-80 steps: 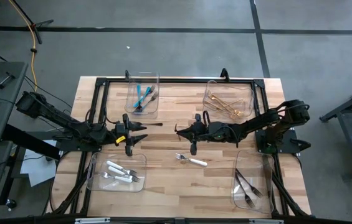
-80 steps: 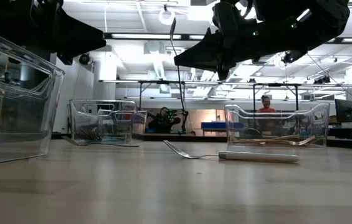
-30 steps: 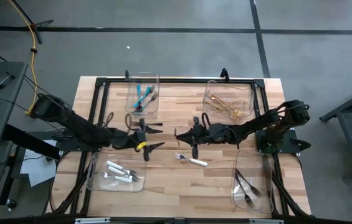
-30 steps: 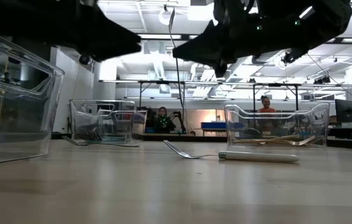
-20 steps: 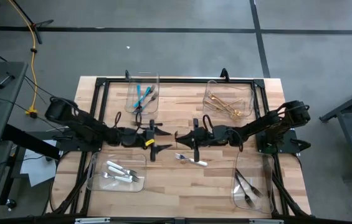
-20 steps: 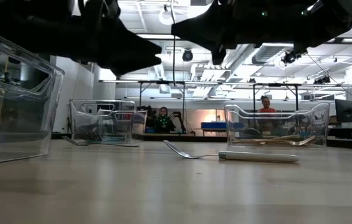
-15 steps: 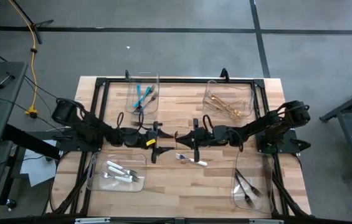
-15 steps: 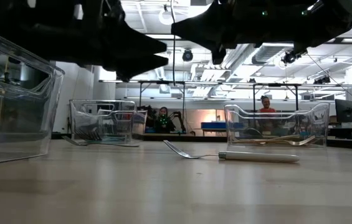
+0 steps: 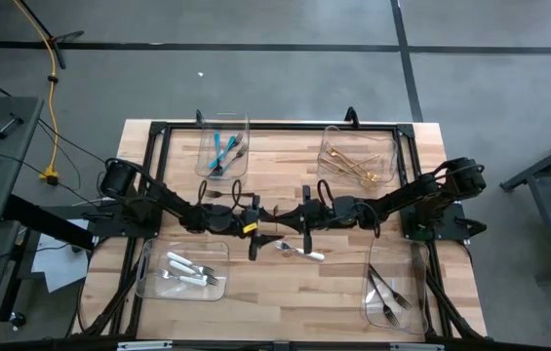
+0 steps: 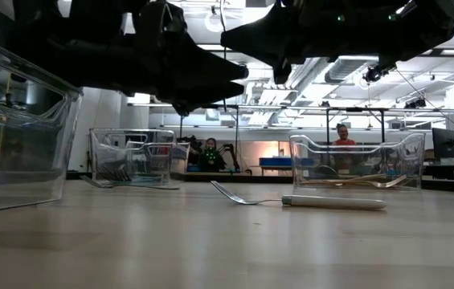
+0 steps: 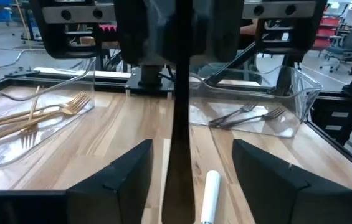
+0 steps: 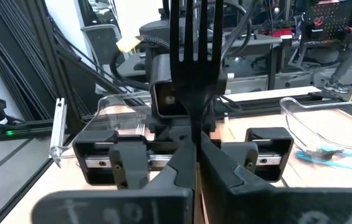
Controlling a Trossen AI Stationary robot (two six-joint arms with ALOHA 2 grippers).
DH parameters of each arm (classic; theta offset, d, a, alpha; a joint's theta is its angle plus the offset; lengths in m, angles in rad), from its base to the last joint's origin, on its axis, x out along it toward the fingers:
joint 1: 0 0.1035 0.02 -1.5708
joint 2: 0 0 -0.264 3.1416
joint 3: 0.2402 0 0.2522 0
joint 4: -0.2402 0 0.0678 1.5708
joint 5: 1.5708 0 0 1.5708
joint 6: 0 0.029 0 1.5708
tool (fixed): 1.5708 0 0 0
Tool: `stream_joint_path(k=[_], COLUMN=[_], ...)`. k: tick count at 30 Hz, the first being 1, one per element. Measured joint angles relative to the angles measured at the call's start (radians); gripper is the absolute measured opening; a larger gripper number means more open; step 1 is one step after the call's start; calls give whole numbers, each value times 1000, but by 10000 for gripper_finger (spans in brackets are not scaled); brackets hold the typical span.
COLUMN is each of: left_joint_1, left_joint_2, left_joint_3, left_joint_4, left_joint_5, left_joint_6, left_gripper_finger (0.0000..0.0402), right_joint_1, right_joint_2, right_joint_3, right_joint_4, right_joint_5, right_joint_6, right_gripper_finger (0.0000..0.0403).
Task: Sort silverware by color (type)
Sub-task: Put the black fork into the bottom right transparent bin
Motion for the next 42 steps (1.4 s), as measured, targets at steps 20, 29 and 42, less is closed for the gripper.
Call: stream_joint_path(k=[20,29,42], left_joint_1=[28,53,-16], left_joint_2=[-3,-160,-649], left_joint_3=[-8,-160,-462], left_joint_4=[-55,-65,-60], left_joint_5=[6,-86,-167], left_joint_6=[-29,-21,4], left_gripper_finger=[38,38,38], right_joint_1=[0,-1,-9], right_joint_2=[0,-12,-70], right_joint_3=[0,1,-1], right_joint_4=[3,-39,-159], right_joint_5=[27,56,57], right_joint_6=[62,46,-9], right_gripper_finger=[45,158,177])
